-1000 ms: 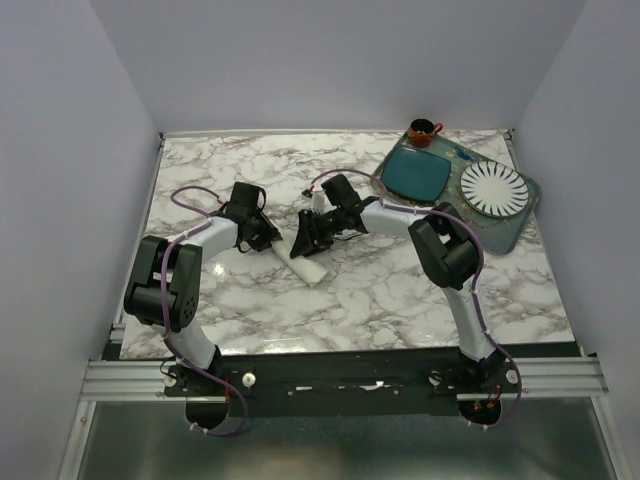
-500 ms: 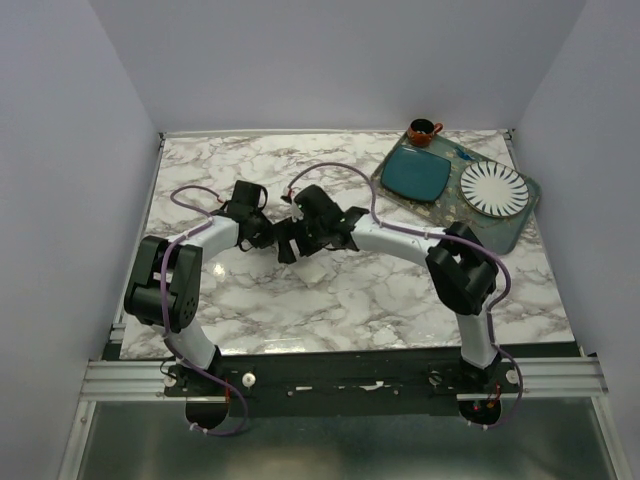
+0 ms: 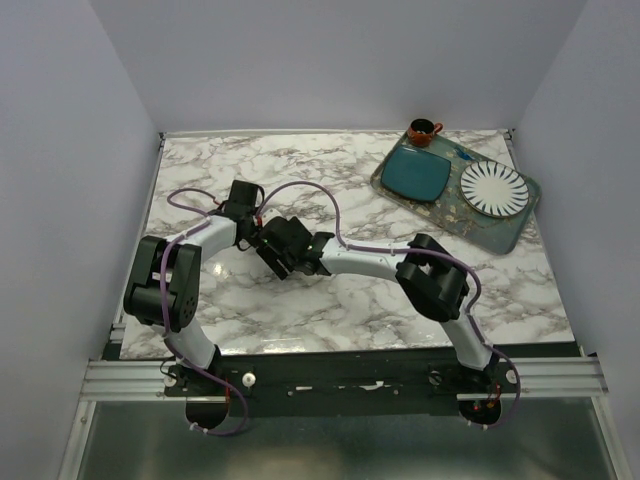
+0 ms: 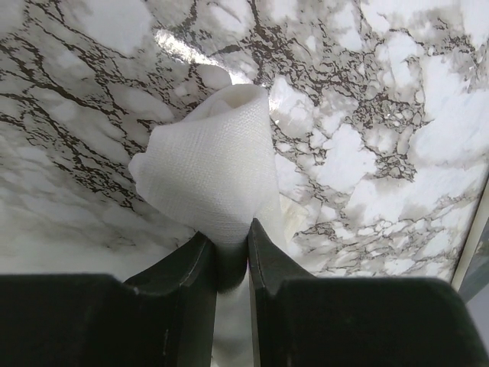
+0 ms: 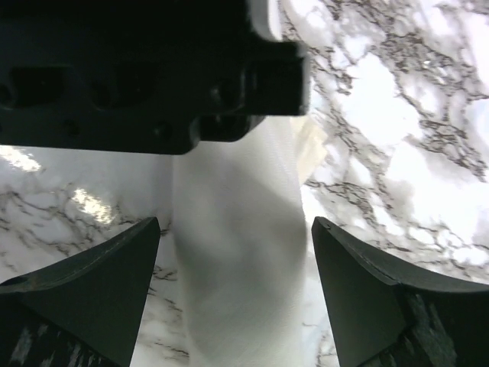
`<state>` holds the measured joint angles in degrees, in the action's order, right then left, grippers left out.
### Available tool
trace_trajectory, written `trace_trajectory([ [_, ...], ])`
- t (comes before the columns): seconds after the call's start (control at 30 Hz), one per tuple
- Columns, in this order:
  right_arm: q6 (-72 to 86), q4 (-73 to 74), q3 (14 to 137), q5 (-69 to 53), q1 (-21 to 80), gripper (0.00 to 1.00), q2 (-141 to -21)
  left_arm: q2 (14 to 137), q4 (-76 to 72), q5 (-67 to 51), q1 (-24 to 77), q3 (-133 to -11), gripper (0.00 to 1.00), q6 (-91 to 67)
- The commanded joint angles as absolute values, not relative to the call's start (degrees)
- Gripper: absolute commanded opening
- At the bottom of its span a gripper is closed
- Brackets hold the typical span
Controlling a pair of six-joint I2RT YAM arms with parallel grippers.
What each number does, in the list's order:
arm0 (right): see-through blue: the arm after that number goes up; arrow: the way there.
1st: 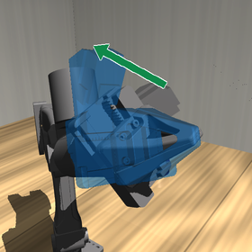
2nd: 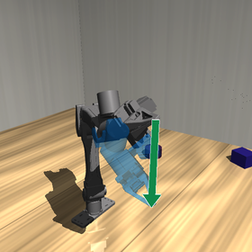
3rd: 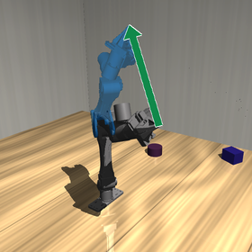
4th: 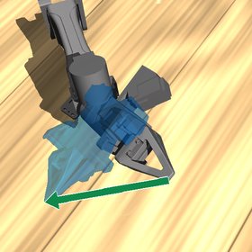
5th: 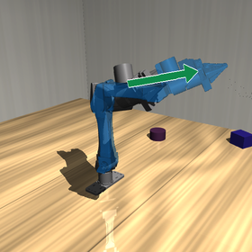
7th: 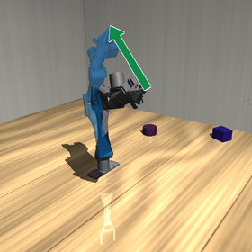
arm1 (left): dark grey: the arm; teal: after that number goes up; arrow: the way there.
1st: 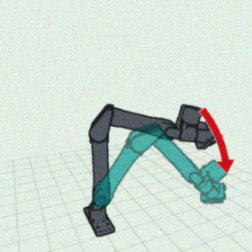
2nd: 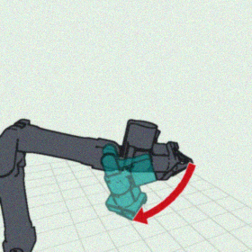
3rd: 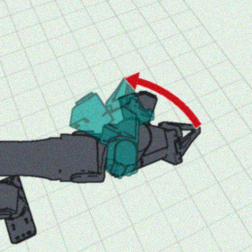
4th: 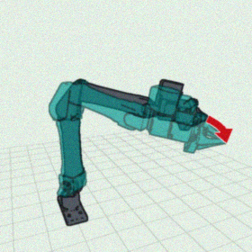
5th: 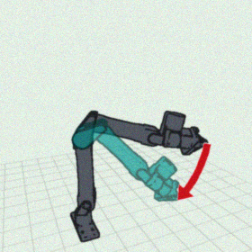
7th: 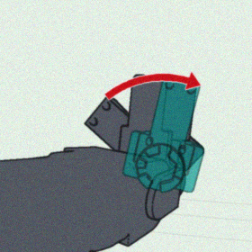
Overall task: Fold the napkin, place the utensils inside, and roll it up
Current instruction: Roll the napkin with the utensil
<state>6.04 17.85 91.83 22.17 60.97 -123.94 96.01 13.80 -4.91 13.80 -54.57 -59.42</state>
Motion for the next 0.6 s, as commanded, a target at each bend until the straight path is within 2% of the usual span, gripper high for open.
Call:
trace_trajectory([
  [0.0, 0.4, 18.3, 93.8, 31.4, 62.3, 0.89, -126.4, 96.4, 14.1, -5.9, 13.5, -53.1, 0.27, -59.9],
  [0.17, -1.4, 17.1, 93.9, 30.5, 62.3, 0.85, -127.5, 96.5, 13.9, -6.3, 13.2, -52.9, 0.27, -59.9],
  [0.3, -0.2, 16.9, 93.4, 27.5, 61.9, 0.67, -127.7, 96.0, 13.6, -6.8, 12.8, -52.6, 0.27, -59.9],
  [0.37, 2.9, 16.9, 93.1, 24.4, 60.7, 0.64, -127.5, 95.7, 13.1, -7.3, 12.4, -52.2, 0.28, -59.8],
  [0.47, 5.0, 16.9, 91.7, 20.5, 59.3, 0.55, -126.7, 95.2, 12.7, -7.8, 11.9, -51.7, 0.29, -59.2],
  [0.5, 5.3, 16.9, 91.4, 19.7, 59.2, 0.51, -126.4, 95.0, 12.5, -7.8, 11.8, -51.4, 0.3, -59.0],
  [0.57, 6.7, 16.8, 90.7, 16.5, 58.3, 0.49, -125.7, 94.4, 12.2, -7.7, 11.6, -51.2, 0.38, -58.7],
])
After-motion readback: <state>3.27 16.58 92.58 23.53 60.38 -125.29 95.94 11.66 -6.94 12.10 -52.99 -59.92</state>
